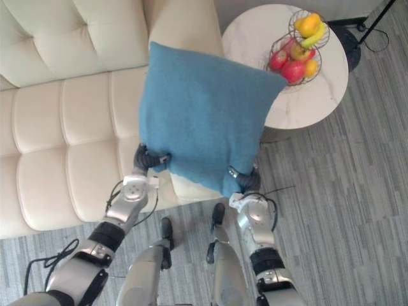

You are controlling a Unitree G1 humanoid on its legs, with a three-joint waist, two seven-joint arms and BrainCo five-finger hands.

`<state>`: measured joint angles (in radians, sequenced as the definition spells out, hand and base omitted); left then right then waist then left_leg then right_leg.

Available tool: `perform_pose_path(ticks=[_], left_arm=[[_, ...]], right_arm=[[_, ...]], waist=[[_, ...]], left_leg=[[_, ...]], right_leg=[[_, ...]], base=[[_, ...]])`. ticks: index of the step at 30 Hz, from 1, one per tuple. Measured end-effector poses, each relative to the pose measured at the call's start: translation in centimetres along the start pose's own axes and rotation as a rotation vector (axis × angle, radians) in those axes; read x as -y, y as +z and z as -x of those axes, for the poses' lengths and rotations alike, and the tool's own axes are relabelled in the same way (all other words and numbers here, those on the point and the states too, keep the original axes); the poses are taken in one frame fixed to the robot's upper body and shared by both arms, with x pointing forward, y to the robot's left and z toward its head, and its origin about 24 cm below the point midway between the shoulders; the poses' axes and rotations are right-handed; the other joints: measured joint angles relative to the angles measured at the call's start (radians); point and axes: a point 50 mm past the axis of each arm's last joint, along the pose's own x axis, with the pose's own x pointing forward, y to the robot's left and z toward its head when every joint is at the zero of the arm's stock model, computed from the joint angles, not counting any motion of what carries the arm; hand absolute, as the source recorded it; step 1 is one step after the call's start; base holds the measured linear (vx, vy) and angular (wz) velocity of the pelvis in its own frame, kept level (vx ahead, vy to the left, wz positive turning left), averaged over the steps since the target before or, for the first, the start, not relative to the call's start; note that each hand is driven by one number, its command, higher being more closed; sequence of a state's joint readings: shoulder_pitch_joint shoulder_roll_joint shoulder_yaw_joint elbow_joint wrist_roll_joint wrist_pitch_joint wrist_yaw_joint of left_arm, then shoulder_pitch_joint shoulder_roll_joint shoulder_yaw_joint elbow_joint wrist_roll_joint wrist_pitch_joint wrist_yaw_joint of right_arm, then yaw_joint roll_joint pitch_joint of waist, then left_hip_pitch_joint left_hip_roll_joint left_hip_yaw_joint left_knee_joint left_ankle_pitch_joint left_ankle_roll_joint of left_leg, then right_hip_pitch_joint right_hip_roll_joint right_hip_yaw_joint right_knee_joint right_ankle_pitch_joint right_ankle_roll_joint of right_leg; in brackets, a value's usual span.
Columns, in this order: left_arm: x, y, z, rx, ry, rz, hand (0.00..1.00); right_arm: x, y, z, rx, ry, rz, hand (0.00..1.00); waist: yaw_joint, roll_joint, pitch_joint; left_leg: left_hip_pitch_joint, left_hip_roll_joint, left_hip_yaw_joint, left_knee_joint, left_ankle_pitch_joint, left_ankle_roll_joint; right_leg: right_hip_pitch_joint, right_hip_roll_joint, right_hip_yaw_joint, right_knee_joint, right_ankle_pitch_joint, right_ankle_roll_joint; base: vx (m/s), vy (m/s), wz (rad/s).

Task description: Pick up cushions and gather them together orderly.

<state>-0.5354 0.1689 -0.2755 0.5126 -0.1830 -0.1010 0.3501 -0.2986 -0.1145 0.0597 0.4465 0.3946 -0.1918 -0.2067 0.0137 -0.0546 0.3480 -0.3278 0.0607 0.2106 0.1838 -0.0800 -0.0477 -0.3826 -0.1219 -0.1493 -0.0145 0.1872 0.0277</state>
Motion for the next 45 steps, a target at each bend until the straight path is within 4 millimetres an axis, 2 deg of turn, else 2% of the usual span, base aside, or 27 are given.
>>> perform_pose_path(ticks=[5,7,11,13,16,18,20,23,29,32,33,35,36,37,38,39,40,41,42,43,45], left_arm=[[0.5,1.2,1.2,0.067,-0.022,0.063,1.00],[0.8,0.6,2.9,0.066,-0.044,0.088,1.00],[1.0,-0.7,5.0,0.029,-0.072,0.130,1.00],[0.9,-2.1,6.8,-0.024,-0.096,0.163,1.00],[0.6,-3.3,8.5,-0.076,-0.097,0.195,1.00],[0.3,-3.6,10.0,-0.096,-0.084,0.239,1.00],[0.2,-3.8,11.1,-0.112,-0.074,0.268,1.00],[0.0,-3.9,13.1,-0.134,-0.058,0.322,1.00],[0.0,-3.7,14.3,-0.139,-0.060,0.360,1.00],[0.1,-3.6,14.3,-0.136,-0.075,0.363,1.00],[0.2,-3.6,14.3,-0.135,-0.076,0.370,1.00],[0.2,-3.5,14.2,-0.128,-0.076,0.373,1.00],[0.3,-3.2,13.9,-0.118,-0.078,0.385,1.00],[0.5,-3.0,13.6,-0.106,-0.080,0.396,1.00],[0.6,-2.9,13.5,-0.105,-0.079,0.403,1.00],[0.8,-3.1,13.5,-0.114,-0.073,0.426,1.00],[1.0,-3.1,13.5,-0.115,-0.072,0.437,1.00],[1.1,-3.1,13.5,-0.115,-0.073,0.441,1.00],[1.1,-3.1,13.5,-0.116,-0.074,0.440,1.00],[0.8,-3.4,13.5,-0.118,-0.075,0.420,1.00],[0.7,-3.8,13.6,-0.134,-0.073,0.408,1.00]], right_arm=[[0.1,-0.5,1.4,-0.004,0.014,-0.001,1.00],[1.0,-1.3,3.0,-0.027,0.003,-0.005,1.00],[1.8,-1.7,5.0,-0.035,-0.007,-0.012,1.00],[2.4,-2.3,6.8,-0.060,-0.011,-0.010,1.00],[2.5,-2.8,8.4,-0.078,-0.016,-0.007,1.00],[2.4,-2.7,9.3,-0.077,-0.013,-0.017,1.00],[2.4,-2.7,9.9,-0.077,-0.013,-0.015,1.00],[2.3,-2.5,11.0,-0.073,0.000,-0.021,1.00],[2.4,-2.0,11.9,-0.057,0.008,0.015,1.00],[2.5,-2.0,12.0,-0.057,0.004,0.017,1.00],[2.5,-1.9,11.9,-0.047,-0.004,0.017,1.00],[2.3,-1.7,11.3,-0.031,-0.003,0.021,1.00],[2.3,-1.2,10.5,-0.005,-0.010,0.051,1.00],[2.4,-0.9,9.8,0.015,-0.005,0.084,1.00],[2.5,-0.8,9.4,0.019,-0.002,0.098,1.00],[2.6,-0.9,8.2,0.018,-0.003,0.133,1.00],[2.7,-0.7,7.8,0.023,-0.003,0.160,1.00],[2.8,-0.7,7.7,0.028,-0.007,0.175,1.00],[2.8,-0.8,7.7,0.025,-0.008,0.177,1.00],[2.7,-1.3,7.8,0.005,-0.015,0.175,1.00],[2.6,-1.9,7.9,-0.020,-0.023,0.183,1.00]], waist=[[0.002,0.002,-0.003],[0.001,0.006,-0.007],[-0.010,0.010,-0.022],[-0.014,0.018,-0.062],[-0.014,0.024,-0.124],[-0.013,0.027,-0.163],[-0.009,0.033,-0.172],[-0.005,0.044,-0.238],[-0.005,0.059,-0.290],[-0.007,0.058,-0.289],[-0.003,0.056,-0.289],[-0.002,0.059,-0.291],[-0.007,0.060,-0.291],[-0.005,0.056,-0.287],[-0.004,0.057,-0.286],[0.002,0.064,-0.289],[-0.004,0.074,-0.294],[-0.012,0.077,-0.294],[-0.013,0.071,-0.292],[-0.014,0.056,-0.297],[-0.015,0.053,-0.299]], left_leg=[[0.073,-0.006,-0.004,-0.039,0.001,-0.001],[0.127,-0.010,-0.009,-0.067,0.000,-0.001],[0.172,-0.011,-0.023,-0.077,0.000,-0.001],[0.207,-0.010,-0.034,-0.080,0.000,-0.001],[0.238,-0.013,-0.043,-0.102,0.000,-0.001],[0.253,-0.024,-0.047,-0.114,0.000,0.000],[0.281,-0.025,-0.048,-0.118,-0.001,0.002],[0.302,-0.023,-0.054,-0.148,-0.004,0.004],[0.332,-0.018,-0.066,-0.149,0.000,-0.002],[0.323,-0.022,-0.115,-0.134,-0.002,-0.005],[0.281,-0.025,-0.160,-0.091,-0.006,-0.010],[0.228,-0.019,-0.178,-0.064,-0.028,-0.013],[0.181,0.017,-0.097,-0.034,-0.040,-0.006],[0.161,0.050,-0.009,0.006,-0.044,0.005],[0.154,0.069,0.035,0.021,-0.047,0.011],[0.157,0.132,0.151,0.053,-0.052,0.023],[0.165,0.175,0.237,0.066,-0.041,0.010],[0.166,0.169,0.276,0.060,-0.017,-0.014],[0.166,0.149,0.273,0.054,-0.017,-0.009],[0.167,0.093,0.259,0.024,-0.018,-0.002],[0.165,0.057,0.242,0.014,-0.018,0.010]], right_leg=[[0.079,0.002,-0.004,-0.046,0.003,0.004],[0.136,0.005,-0.006,-0.074,0.003,0.006],[0.181,0.010,-0.004,-0.074,0.000,0.010],[0.220,0.010,-0.004,-0.074,-0.002,0.012],[0.246,0.008,-0.005,-0.075,-0.013,0.023],[0.258,-0.003,-0.006,-0.074,-0.032,0.031],[0.288,-0.003,-0.006,-0.074,-0.041,0.028],[0.300,0.000,-0.009,-0.074,-0.058,0.029],[0.338,0.002,-0.018,-0.074,-0.061,0.028],[0.368,-0.006,-0.071,-0.074,-0.065,0.031],[0.373,-0.014,-0.129,-0.074,-0.071,0.031],[0.365,-0.024,-0.191,-0.065,-0.070,0.029],[0.350,-0.040,-0.252,-0.053,-0.070,0.029],[0.341,-0.057,-0.271,-0.049,-0.070,0.029],[0.336,-0.063,-0.276,-0.047,-0.070,0.029],[0.334,-0.082,-0.295,-0.038,-0.066,0.034],[0.339,-0.103,-0.317,-0.032,-0.059,0.048],[0.344,-0.124,-0.338,-0.027,-0.055,0.057],[0.343,-0.141,-0.343,-0.022,-0.046,0.068],[0.342,-0.185,-0.358,-0.011,-0.042,0.069],[0.346,-0.213,-0.382,0.010,-0.041,0.070]], base=[[0.06,0.018,0.02],[0.10,0.016,0.02],[0.08,0.017,0.06],[0.06,0.014,0.11],[0.02,0.013,0.09],[-0.03,0.021,0.09],[-0.05,0.008,0.07],[-0.03,-0.011,0.04],[0.00,-0.001,0.04],[-0.01,-0.001,0.56],[-0.02,-0.006,0.73],[-0.05,0.007,1.14],[-0.07,0.054,1.37],[-0.06,0.082,0.98],[-0.06,0.130,0.61],[-0.06,0.178,0.56],[-0.06,0.207,0.77],[-0.03,0.196,0.62],[-0.04,0.298,0.62],[-0.04,0.298,0.41],[0.00,0.279,0.42]])
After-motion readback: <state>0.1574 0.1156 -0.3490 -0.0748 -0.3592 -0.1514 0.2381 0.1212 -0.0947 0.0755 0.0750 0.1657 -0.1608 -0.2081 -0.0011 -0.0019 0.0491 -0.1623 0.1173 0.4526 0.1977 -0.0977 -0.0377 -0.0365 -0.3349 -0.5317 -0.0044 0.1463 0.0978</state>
